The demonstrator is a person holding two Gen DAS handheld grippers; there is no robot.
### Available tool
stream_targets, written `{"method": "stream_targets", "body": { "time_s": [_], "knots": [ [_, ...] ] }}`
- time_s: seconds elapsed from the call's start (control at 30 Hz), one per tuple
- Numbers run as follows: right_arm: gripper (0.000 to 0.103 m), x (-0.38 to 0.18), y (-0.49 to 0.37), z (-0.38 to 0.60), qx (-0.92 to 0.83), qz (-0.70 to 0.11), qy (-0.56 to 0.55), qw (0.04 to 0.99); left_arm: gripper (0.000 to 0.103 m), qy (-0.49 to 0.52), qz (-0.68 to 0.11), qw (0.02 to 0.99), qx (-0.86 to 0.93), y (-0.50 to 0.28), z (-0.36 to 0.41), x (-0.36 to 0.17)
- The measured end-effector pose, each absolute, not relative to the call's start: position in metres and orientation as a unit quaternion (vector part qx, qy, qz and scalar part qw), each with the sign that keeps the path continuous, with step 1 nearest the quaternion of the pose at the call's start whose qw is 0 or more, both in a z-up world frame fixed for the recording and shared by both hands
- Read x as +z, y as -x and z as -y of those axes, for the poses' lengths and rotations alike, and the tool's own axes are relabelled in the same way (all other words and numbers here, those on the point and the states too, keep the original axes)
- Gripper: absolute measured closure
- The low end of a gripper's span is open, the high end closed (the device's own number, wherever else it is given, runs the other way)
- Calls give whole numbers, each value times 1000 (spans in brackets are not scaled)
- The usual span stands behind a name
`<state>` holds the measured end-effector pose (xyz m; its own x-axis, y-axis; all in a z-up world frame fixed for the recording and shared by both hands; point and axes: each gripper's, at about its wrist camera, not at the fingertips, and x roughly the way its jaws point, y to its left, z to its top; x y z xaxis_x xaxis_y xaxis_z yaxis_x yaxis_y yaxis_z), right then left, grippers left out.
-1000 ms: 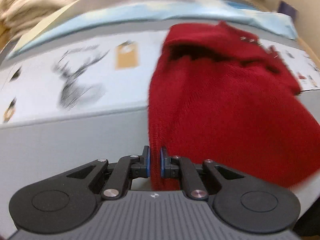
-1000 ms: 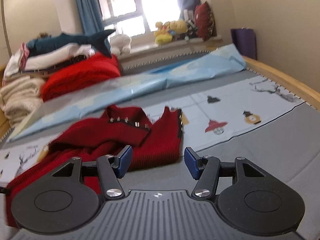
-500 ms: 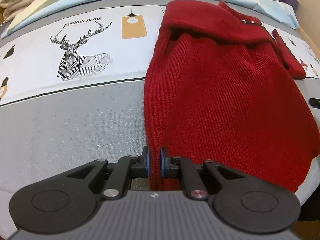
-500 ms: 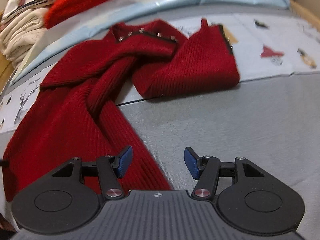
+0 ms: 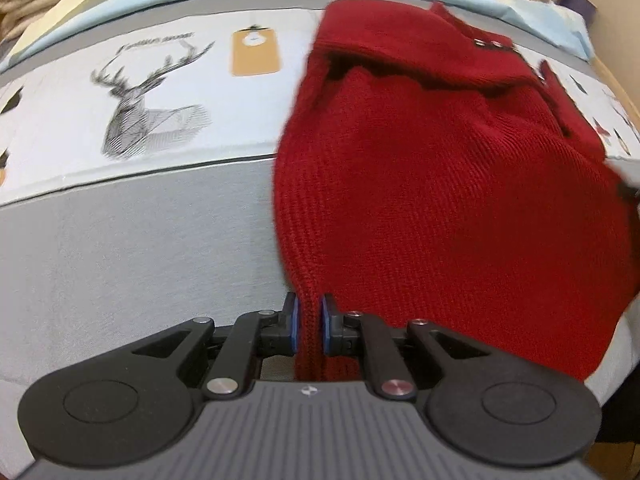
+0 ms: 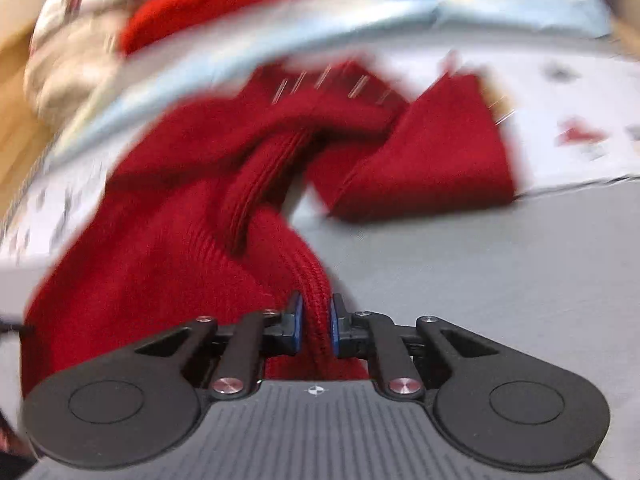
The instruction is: Fold small clothes
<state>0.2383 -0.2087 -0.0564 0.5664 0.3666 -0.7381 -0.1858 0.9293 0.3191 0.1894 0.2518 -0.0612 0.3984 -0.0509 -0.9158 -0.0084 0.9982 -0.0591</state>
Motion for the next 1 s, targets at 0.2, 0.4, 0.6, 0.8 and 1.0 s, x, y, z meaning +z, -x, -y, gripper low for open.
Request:
{"method": "stream_targets", "body": {
  "time_s": [0.2, 0.4, 0.6, 0.8, 1.0],
  "knots": [
    [92, -21, -185, 304, 99, -410, -108, 900, 92, -15, -566, 814, -130, -174, -192, -64],
    [87, -61, -169, 314, 101, -527, -60, 842, 92, -128, -597, 782, -129, -160, -157, -83],
    [82, -65, -176, 293, 110, -504, -32, 856, 92, -104, -601, 782, -132, -156, -166, -76],
    [81, -44, -197, 286, 64, -413, -89, 904, 87, -79, -556, 822, -98, -166, -170, -56],
    [80, -41, -213, 271, 72, -390, -126, 909, 86, -48, -488, 870, -55, -196, -158, -33]
  ]
}}
